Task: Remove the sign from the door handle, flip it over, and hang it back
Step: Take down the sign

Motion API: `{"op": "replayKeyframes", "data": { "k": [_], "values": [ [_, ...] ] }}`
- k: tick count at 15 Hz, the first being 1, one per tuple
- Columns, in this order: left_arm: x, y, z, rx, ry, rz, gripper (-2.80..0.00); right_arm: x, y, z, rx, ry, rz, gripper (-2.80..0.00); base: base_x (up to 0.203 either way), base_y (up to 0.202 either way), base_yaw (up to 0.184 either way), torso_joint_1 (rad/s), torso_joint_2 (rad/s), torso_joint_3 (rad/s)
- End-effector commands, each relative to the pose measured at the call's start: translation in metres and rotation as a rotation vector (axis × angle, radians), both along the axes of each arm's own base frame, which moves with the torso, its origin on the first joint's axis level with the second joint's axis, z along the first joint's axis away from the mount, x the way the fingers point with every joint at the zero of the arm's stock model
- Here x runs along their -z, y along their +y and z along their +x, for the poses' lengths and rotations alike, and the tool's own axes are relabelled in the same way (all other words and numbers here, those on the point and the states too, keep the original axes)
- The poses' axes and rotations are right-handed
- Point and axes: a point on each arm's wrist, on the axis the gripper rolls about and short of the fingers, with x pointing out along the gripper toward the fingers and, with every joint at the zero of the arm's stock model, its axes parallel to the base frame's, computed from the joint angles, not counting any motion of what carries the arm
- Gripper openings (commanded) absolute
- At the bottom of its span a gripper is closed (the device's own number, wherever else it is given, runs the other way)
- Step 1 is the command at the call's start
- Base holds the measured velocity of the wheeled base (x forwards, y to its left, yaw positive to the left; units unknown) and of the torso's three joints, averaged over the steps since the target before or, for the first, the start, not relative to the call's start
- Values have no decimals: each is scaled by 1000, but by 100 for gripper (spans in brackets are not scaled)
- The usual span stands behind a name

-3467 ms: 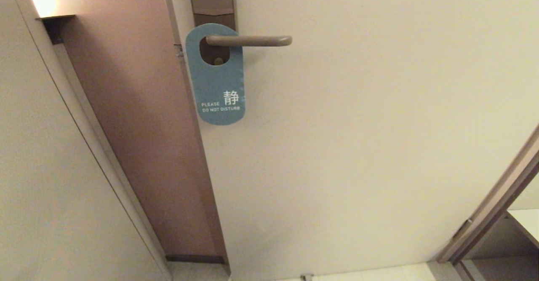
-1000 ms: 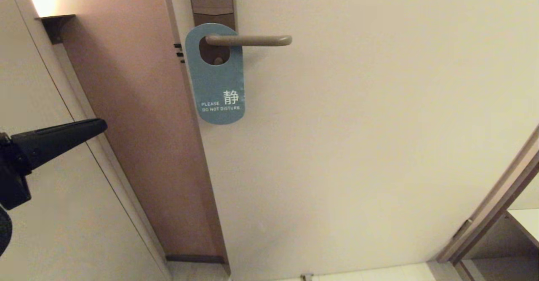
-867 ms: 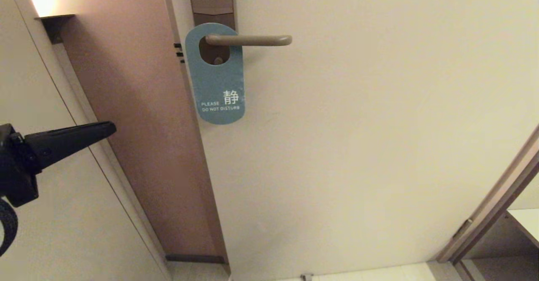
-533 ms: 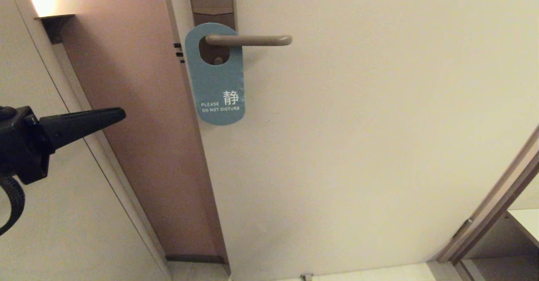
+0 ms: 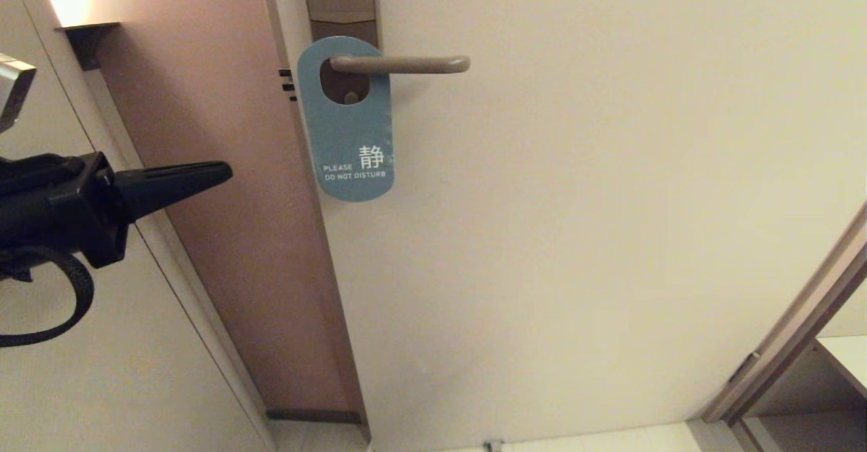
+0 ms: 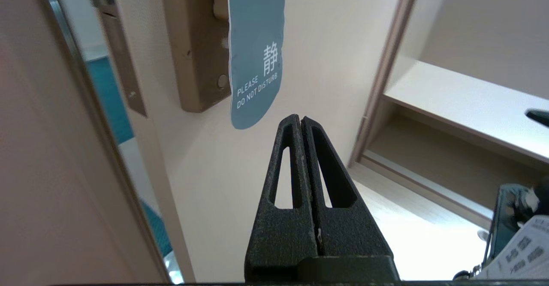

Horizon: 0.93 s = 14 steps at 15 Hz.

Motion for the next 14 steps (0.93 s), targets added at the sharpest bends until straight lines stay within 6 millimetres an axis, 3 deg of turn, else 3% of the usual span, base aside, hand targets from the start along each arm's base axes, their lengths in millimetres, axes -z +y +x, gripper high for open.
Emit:
{"op": "replayKeyframes", "data": {
  "k": [1,7,14],
  "values": [
    [13,1,19,24,37,-2,-280,0,0,0,-1,1,-1,-280,0,0,0,0,0,0],
    [31,2,46,98,44,1,-280,0,0,0,1,1,-1,-280,0,0,0,0,0,0],
    [34,2,52,144,39,-3,-280,0,0,0,-2,1,-1,-280,0,0,0,0,0,0]
  ]
}}
